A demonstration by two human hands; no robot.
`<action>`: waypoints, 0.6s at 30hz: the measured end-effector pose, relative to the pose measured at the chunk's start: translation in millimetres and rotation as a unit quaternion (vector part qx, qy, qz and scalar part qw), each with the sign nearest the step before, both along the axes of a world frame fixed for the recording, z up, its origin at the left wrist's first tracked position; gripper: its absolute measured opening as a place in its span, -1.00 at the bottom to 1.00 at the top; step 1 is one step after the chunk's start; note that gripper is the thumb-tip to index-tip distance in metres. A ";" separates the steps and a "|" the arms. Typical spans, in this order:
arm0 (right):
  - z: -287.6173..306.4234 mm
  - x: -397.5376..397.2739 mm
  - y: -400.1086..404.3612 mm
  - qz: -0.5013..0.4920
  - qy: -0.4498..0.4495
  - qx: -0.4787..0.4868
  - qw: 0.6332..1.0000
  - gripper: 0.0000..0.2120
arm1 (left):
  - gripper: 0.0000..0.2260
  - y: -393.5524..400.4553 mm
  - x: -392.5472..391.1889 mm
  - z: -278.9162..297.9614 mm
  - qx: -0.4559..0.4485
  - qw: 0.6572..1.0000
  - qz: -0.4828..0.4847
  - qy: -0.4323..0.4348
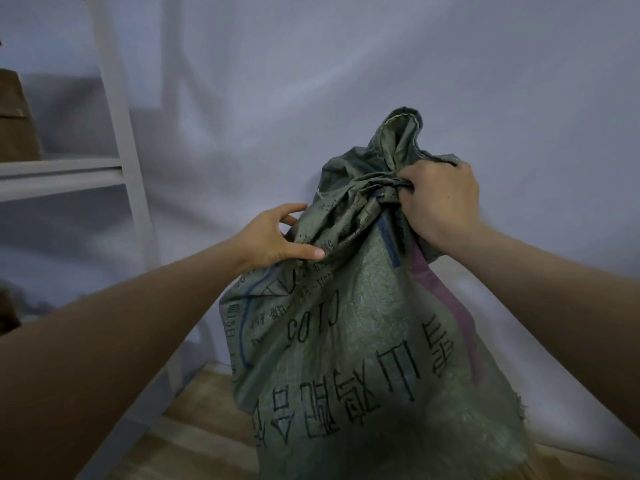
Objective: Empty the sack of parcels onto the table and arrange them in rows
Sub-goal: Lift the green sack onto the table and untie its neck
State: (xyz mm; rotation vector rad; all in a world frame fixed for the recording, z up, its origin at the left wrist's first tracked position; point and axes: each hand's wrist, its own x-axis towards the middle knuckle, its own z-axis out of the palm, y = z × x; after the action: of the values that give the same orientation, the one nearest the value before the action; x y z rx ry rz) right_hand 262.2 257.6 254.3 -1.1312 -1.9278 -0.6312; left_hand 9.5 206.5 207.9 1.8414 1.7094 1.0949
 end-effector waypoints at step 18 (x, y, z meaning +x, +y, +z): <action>48.1 -13.6 -4.2 0.029 0.136 0.027 0.990 -0.77 | -0.91 36.1 23.5 70.8 0.168 0.953 0.247 -0.058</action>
State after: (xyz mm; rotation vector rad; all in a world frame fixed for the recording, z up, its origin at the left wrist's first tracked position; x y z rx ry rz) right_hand 248.7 253.4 302.3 -1.0647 -1.6940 -0.4695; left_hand 33.0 242.5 278.7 1.5139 2.0736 1.7484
